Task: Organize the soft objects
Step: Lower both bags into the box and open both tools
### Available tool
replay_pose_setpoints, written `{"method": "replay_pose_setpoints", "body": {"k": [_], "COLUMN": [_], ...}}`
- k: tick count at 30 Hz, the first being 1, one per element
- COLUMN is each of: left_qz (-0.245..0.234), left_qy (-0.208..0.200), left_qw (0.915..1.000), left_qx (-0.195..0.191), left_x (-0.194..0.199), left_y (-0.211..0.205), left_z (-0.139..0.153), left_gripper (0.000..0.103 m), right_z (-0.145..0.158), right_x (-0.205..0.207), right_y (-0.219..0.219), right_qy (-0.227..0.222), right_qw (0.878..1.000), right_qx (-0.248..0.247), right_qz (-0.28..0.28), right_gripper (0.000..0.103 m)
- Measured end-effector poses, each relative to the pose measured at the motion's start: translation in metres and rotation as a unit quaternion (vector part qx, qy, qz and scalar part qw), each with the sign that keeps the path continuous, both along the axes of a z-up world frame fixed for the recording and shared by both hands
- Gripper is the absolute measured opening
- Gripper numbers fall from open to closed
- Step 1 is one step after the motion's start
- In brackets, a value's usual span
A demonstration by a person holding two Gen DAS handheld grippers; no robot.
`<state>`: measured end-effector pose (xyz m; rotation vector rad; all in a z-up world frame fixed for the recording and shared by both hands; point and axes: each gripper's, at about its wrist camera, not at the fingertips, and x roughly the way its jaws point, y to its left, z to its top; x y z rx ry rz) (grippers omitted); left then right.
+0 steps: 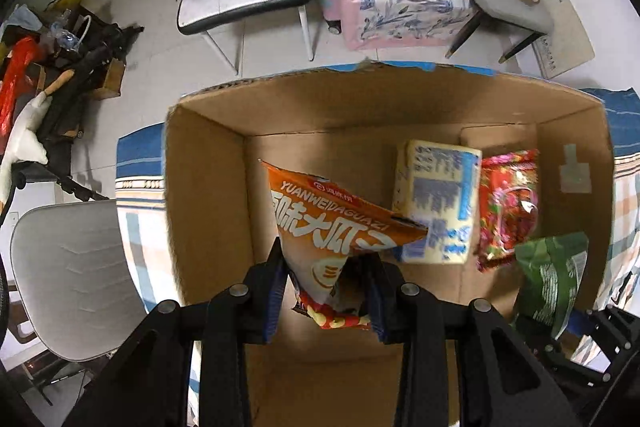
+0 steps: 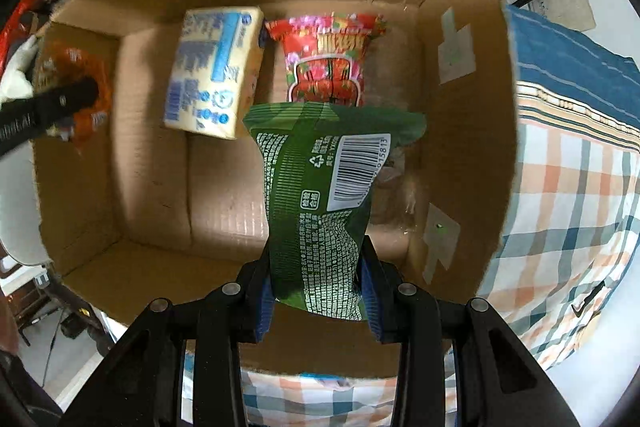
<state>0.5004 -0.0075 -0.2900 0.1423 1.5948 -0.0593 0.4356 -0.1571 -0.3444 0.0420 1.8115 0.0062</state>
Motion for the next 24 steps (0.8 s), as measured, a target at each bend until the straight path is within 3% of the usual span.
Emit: {"method": "replay_pose_setpoints", "body": {"k": [8,15,16,18,24], "left_qz": [-0.01,-0.016,-0.014,-0.01,0.009], "left_qy": [0.037,0.052,0.049,0.043,0.026], "left_qw": [0.9993,0.9985,0.9987,0.999,0.9996], "left_qx": [-0.003,0.003,0.008,0.011,0.001], "left_x": [0.014,0.028,0.029,0.032,0.035], "left_y": [-0.002,-0.005,-0.005,-0.004,0.006], "left_z": [-0.032,-0.048,-0.047,-0.044,-0.027], "left_gripper": [0.032,0.034,0.035,0.037,0.038], "right_z": [-0.027,-0.033,-0.033,-0.032,-0.016], "right_x": [0.006,0.019,0.02,0.025,0.036], "right_y": [0.003,0.004,0.005,0.009,0.013], "right_qy": [0.04,0.052,0.056,0.055,0.039], "right_qw": [0.999,0.999,0.998,0.998,0.999], "right_qx": [-0.004,-0.008,-0.007,-0.007,-0.008], "right_qz": [0.006,0.009,0.011,0.012,0.006], "right_gripper": [0.039,0.041,0.043,0.06,0.07]}}
